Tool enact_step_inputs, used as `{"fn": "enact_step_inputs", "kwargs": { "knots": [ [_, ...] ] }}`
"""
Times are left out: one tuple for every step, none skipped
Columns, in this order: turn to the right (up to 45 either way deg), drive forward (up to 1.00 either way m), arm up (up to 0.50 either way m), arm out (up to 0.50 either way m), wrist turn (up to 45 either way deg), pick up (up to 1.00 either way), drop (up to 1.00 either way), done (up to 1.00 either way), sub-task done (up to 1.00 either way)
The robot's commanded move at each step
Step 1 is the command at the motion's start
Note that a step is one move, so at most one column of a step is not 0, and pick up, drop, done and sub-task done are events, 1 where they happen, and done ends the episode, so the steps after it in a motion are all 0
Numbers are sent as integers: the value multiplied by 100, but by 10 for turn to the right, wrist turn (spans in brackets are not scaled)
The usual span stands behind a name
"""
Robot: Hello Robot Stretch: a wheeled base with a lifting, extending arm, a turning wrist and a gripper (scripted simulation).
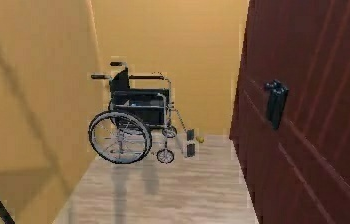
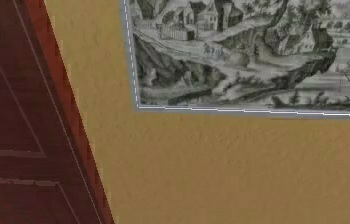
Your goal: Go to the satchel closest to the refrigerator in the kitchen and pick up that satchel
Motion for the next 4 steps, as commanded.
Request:
{"fn": "enact_step_inputs", "kwargs": {
  "knots": [
    [60,0,0,0,0,0,0,0,0],
    [0,100,0,0,0,0,0,0,0],
    [120,0,0,0,0,0,0,0,0],
    [0,5,0,0,0,0,0,0,0]
  ]
}}
